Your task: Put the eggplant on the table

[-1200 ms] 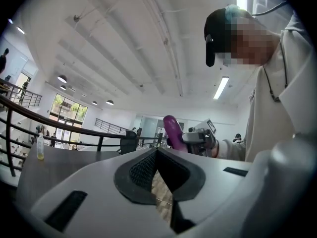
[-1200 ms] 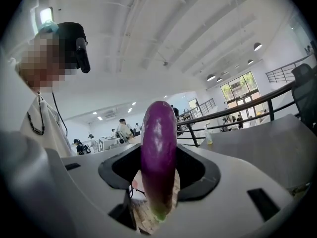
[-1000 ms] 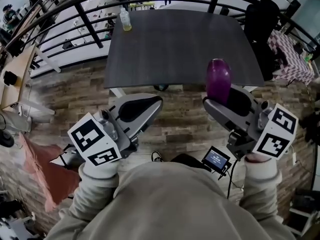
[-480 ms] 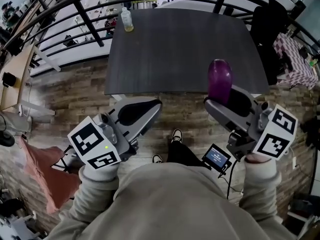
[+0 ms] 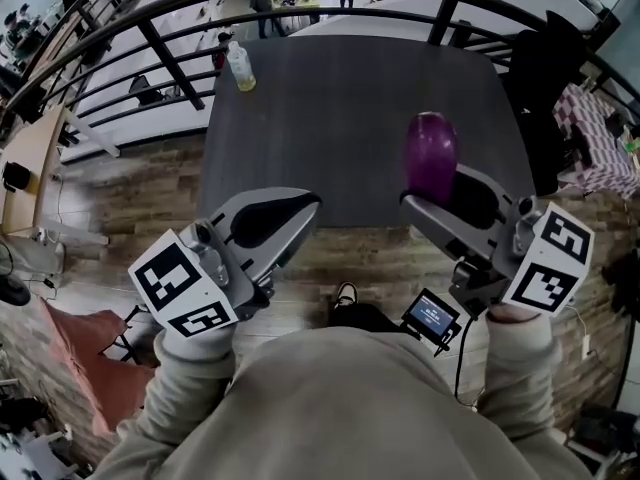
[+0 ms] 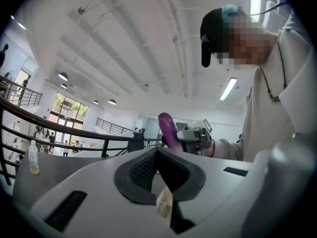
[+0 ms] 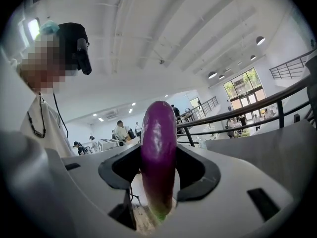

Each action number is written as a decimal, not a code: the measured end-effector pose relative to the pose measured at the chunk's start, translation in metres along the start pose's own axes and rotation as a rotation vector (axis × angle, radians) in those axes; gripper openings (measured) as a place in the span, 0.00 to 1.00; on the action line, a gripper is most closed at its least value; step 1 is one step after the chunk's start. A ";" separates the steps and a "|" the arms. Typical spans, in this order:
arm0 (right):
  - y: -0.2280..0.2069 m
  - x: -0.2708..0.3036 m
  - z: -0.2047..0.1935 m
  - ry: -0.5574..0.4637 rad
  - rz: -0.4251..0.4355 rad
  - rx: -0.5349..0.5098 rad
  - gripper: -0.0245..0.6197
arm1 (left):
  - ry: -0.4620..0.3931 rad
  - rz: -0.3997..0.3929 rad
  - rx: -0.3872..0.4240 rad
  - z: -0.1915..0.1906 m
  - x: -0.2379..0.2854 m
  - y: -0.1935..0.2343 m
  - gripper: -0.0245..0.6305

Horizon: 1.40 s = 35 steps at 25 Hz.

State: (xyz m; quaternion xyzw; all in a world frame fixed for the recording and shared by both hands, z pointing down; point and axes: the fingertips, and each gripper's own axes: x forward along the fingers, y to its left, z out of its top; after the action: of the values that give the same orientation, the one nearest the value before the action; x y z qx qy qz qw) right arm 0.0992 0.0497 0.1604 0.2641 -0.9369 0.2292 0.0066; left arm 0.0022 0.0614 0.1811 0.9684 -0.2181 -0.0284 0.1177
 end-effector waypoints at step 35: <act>-0.140 0.049 0.072 -0.028 -0.069 0.030 0.38 | 0.020 -0.096 -0.009 0.033 0.104 0.141 0.05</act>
State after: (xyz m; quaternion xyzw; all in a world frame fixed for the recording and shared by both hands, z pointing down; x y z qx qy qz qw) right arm 0.1340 -0.1116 0.1617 0.2995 -0.9237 0.2389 -0.0027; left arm 0.0343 -0.1143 0.1831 0.9774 -0.1703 -0.0253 0.1228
